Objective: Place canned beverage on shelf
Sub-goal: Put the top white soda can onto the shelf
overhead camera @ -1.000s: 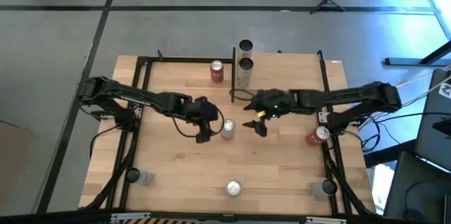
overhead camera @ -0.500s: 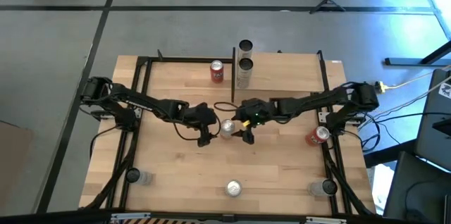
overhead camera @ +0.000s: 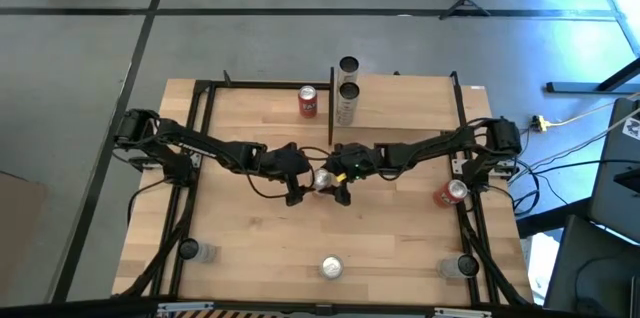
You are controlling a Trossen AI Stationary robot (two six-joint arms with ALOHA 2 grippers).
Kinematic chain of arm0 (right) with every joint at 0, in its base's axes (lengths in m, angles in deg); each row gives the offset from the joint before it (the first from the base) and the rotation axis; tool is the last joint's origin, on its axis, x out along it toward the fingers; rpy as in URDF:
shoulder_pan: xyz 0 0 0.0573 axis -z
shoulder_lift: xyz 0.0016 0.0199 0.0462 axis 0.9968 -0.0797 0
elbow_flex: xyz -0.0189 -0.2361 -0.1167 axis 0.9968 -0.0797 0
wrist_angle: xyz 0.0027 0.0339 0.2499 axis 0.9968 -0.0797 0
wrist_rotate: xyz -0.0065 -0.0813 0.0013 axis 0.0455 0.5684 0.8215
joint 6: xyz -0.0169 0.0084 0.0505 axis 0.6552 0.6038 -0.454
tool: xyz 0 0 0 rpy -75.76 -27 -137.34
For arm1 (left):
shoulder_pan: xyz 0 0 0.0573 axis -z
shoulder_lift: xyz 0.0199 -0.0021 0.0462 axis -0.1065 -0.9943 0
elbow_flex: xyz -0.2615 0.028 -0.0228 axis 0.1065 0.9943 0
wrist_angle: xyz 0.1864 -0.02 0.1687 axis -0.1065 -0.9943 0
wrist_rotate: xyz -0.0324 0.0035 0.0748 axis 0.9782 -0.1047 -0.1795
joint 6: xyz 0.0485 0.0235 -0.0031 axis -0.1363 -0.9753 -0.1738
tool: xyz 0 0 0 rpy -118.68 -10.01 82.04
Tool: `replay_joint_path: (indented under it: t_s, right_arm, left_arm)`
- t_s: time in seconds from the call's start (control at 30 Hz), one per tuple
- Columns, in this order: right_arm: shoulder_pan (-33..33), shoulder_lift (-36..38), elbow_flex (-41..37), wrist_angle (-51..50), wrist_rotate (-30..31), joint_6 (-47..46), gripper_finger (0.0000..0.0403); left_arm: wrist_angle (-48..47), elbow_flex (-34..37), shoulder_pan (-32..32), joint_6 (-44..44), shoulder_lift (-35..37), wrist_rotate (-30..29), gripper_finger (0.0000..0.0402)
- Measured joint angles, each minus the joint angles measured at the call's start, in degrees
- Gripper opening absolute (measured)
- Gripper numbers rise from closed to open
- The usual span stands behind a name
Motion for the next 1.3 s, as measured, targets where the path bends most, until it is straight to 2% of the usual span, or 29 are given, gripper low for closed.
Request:
replay_joint_path:
  t_s: [0.13, 0.3, 0.47, 0.63, 0.87, 1.0, 1.3]
  right_arm:
    - [0.0, -0.1, 0.0, 0.2, 0.0, 0.0, 0.0318]
    - [0.0, -0.1, 0.6, -0.3, 0.0, -0.1, 0.0256]
    - [0.0, 1.8, 3.2, -6.2, 0.0, -0.2, 0.0255]
    - [0.1, 6.5, 8.4, -13.6, -0.6, -0.1, 0.0255]
    - [0.1, 11.4, 18.1, -26.3, 0.1, 0.1, 0.0255]
    - [0.1, 12.8, 23.2, -31.0, 0.1, 0.4, 0.0255]
    - [0.1, 18.0, 33.1, -43.6, 4.7, 1.5, 0.0255]
  left_arm:
    - [-0.1, 0.0, 0.0, -0.2, 0.0, -0.2, 0.0341]
    - [-0.5, 0.0, -0.1, -0.6, 1.2, 0.1, 0.0341]
    - [-5.6, -1.5, 0.7, -0.5, 7.4, 0.0, 0.0341]
    - [-11.2, -2.1, 1.1, 0.1, 16.6, 0.0, 0.0341]
    - [-12.4, -2.2, 1.1, 1.4, 26.6, -1.9, 0.0341]
    - [-12.4, -2.2, 1.1, 1.3, 28.8, -4.3, 0.0341]
    - [-12.3, -2.2, 1.1, 1.5, 29.4, -3.4, 0.0341]
